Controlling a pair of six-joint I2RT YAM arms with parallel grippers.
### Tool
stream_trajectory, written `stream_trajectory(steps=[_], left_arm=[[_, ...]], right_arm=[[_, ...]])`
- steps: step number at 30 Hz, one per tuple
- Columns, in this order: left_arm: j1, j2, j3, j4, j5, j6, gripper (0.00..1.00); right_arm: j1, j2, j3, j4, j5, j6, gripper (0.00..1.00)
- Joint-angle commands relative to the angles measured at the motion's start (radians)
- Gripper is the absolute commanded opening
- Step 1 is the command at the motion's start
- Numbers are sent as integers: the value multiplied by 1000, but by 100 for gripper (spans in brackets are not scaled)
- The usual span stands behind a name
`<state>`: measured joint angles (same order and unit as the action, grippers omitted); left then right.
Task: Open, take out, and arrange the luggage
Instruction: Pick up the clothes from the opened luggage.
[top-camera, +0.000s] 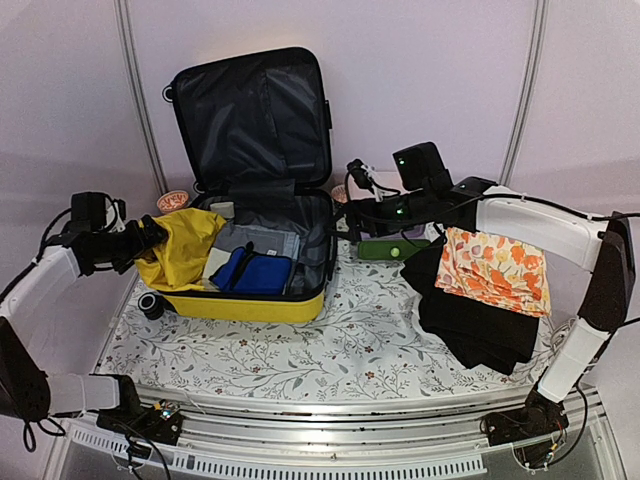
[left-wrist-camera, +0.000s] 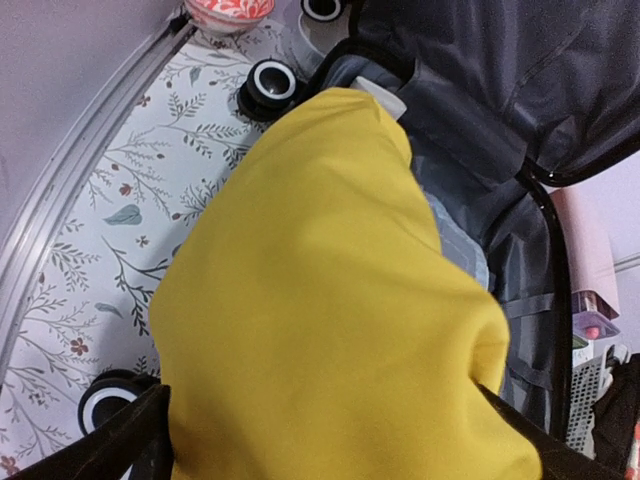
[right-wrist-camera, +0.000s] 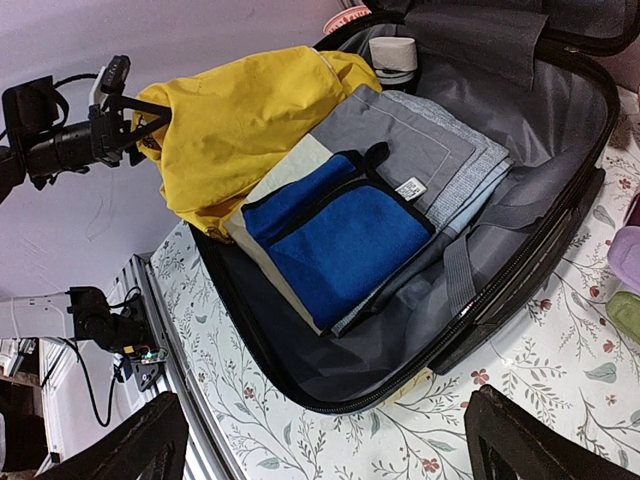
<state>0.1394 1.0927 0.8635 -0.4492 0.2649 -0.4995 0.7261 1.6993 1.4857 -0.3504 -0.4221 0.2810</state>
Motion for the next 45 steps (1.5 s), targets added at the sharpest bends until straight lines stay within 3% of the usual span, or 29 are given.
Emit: stream_trajectory(steps=[1, 8, 12, 17, 18, 19, 21, 23, 26, 32, 38, 45], left_arm=[[6, -101, -22, 89, 26, 2, 98], [6, -83, -67, 133, 155, -2, 98], [5, 9, -38, 83, 85, 19, 98], [-17, 106, 29, -11, -135, 35, 98], [-17, 113, 29, -1, -145, 41, 94], [-17, 117, 29, 17, -140, 47, 83], [-15, 121, 30, 47, -115, 57, 47], [-14, 118, 50, 51, -104, 69, 2], [-15, 83, 100, 40, -90, 98, 0], [-61, -32, 206, 68, 224, 273, 0], [-233, 21, 476, -166, 279, 438, 0], [-509, 72, 741, -266, 296, 514, 0]], right_arm=[[5, 18, 34, 10, -8, 0, 99], [4, 23, 41, 5, -10, -3, 99], [4, 22, 44, -2, -10, -8, 99], [4, 16, 43, -5, -9, -8, 99], [4, 16, 42, -4, -8, -8, 99], [5, 16, 41, -5, -7, -7, 99], [4, 18, 42, -4, -8, -7, 99], [5, 19, 42, -5, -10, -8, 99], [4, 16, 40, -3, -10, -8, 99], [5, 13, 28, 55, -79, -25, 99], [13, 31, 55, 164, -207, -70, 99], [53, 34, 146, 158, -155, -229, 99]])
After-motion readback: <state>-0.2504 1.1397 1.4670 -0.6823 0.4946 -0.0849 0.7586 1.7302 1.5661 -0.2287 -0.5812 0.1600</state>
